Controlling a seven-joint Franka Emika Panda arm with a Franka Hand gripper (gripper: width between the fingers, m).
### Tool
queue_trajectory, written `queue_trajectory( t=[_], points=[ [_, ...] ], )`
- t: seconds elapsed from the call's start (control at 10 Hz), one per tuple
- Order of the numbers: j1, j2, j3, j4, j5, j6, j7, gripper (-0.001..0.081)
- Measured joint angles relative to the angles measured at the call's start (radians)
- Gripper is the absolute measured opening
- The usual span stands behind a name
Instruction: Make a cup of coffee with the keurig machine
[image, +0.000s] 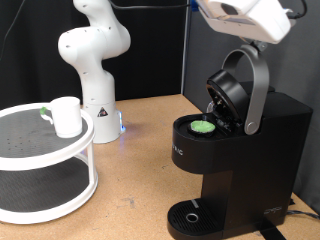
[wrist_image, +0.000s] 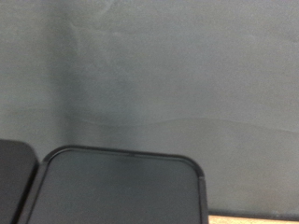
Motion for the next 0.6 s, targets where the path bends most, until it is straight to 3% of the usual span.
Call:
queue_trajectory(
  t=[0.3, 0.6],
  points=[
    [-0.029, -0.019, -0.040, -0.010, -0.006, -0.075, -0.042, 0.0000],
    [-0.055, -0.025, -0.061, -0.021, -0.033, -0.082, -0.041, 0.0000]
  ],
)
